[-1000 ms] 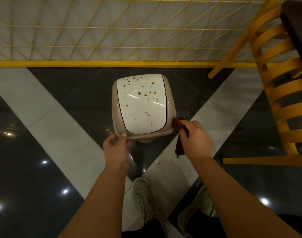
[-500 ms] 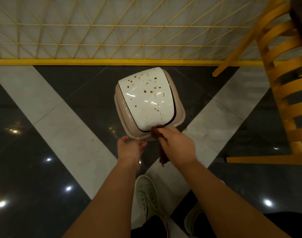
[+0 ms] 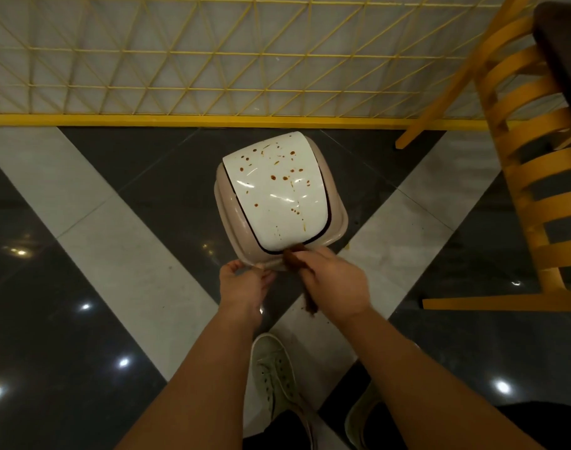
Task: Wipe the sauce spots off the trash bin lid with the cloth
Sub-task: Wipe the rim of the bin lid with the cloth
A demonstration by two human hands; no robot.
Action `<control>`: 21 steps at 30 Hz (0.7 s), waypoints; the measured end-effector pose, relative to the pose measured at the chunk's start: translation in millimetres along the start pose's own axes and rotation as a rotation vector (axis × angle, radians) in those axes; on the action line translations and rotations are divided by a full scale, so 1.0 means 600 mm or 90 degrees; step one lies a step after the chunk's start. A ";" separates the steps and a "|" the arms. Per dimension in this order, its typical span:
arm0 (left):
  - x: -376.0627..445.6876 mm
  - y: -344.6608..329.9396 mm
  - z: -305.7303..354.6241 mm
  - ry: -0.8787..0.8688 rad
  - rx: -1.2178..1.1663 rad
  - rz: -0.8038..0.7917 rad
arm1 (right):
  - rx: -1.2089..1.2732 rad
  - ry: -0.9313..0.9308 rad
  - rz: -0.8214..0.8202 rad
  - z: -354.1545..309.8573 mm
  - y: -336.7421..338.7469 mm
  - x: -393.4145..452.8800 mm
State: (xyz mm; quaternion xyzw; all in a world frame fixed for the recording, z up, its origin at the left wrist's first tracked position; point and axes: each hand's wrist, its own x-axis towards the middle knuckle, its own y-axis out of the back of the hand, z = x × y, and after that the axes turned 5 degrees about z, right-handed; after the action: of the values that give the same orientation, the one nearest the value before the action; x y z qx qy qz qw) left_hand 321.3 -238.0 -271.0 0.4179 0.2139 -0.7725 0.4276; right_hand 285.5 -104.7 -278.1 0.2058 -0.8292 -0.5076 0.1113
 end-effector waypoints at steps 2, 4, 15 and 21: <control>0.005 -0.001 0.008 0.006 0.020 -0.004 | -0.038 -0.060 0.011 0.041 0.035 0.011; 0.014 0.002 0.016 -0.009 0.013 0.003 | -0.078 -0.152 0.001 0.073 0.069 0.023; 0.001 -0.009 0.007 0.039 -0.108 0.062 | 0.156 -0.211 0.044 0.070 0.131 0.064; 0.008 0.000 0.006 0.013 -0.043 0.055 | 0.165 -0.148 0.032 0.051 0.144 0.087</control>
State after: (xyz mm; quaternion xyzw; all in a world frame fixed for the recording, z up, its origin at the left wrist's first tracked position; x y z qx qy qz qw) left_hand 318.5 -242.7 -273.1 0.4201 0.2260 -0.7412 0.4724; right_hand 207.5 -69.6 -216.6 0.1378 -0.8999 -0.4138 0.0000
